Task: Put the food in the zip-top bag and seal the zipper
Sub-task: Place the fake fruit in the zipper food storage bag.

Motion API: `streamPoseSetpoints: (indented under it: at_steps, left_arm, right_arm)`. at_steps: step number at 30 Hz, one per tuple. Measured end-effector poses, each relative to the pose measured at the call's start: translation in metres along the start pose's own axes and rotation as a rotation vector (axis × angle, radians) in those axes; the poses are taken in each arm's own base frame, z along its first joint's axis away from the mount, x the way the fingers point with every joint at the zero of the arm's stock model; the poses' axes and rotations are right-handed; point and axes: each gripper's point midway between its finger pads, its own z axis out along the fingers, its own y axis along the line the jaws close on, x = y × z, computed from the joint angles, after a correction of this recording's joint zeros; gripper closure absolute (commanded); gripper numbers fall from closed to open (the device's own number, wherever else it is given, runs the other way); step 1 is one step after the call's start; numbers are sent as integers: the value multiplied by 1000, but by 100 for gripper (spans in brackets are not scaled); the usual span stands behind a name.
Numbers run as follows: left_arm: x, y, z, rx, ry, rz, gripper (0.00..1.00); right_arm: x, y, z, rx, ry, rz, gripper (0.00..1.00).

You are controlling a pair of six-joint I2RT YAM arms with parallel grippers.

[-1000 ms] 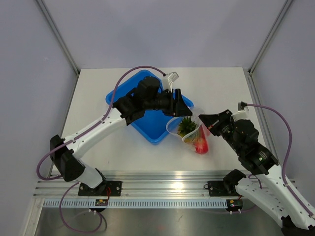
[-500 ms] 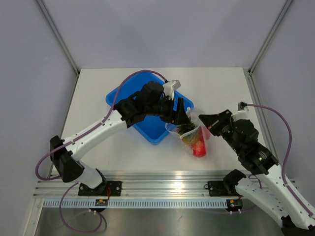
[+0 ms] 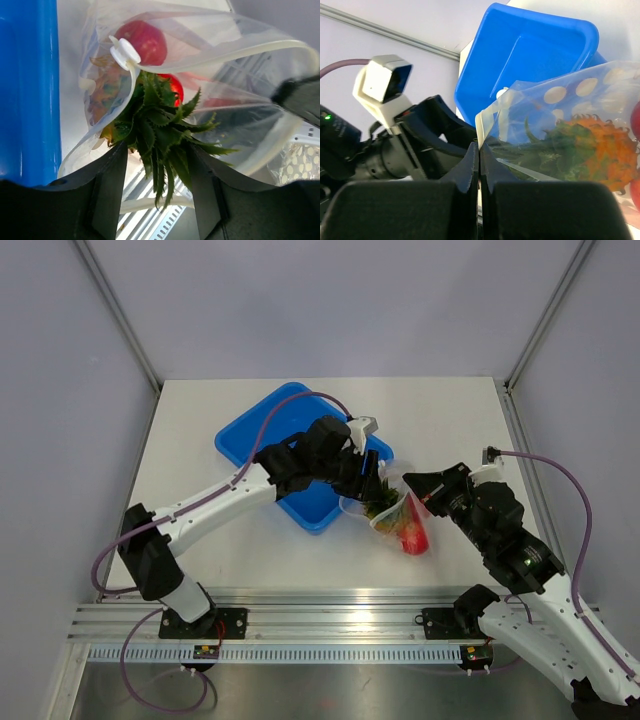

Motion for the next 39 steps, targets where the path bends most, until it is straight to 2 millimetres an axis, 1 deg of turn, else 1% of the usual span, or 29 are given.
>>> streamPoseSetpoints:
  at_steps: [4, 7, 8, 10, 12, 19, 23, 27, 29, 32, 35, 39]
  left_arm:
    - [10, 5, 14, -22, 34, 2, 56]
    - [13, 5, 18, -25, 42, 4, 65]
    - [14, 4, 19, -25, 45, 5, 73]
    - [16, 3, 20, -23, 48, 4, 83]
    - [16, 1, 21, -20, 47, 3, 100]
    - [16, -1, 21, -9, 48, -7, 100]
    - [9, -5, 17, 21, 34, -28, 100]
    - [0, -14, 9, 71, 4, -49, 100]
    - [-2, -17, 9, 91, -2, -61, 100]
    - [-1, -21, 12, 121, -6, -80, 100]
    - [4, -21, 16, 136, 13, -100, 100]
    - [6, -21, 25, 145, 43, -111, 100]
  right_arm:
    - [0, 0, 0, 0, 1, 0, 100]
    - [0, 0, 0, 0, 0, 0, 100]
    - [0, 0, 0, 0, 1, 0, 100]
    - [0, 1, 0, -2, 0, 0, 100]
    - [0, 0, 1, -1, 1, 0, 100]
    - [1, 1, 0, -4, 6, 0, 100]
    - [1, 1, -3, -6, 6, 0, 100]
    - [1, 1, -5, -10, 7, 1, 100]
    - [2, 1, -5, -11, 15, 1, 100]
    - [4, 1, -4, -11, 26, 0, 100]
    - [7, 1, -3, -13, 40, -1, 100]
    - [9, 0, -4, -9, 47, -2, 100]
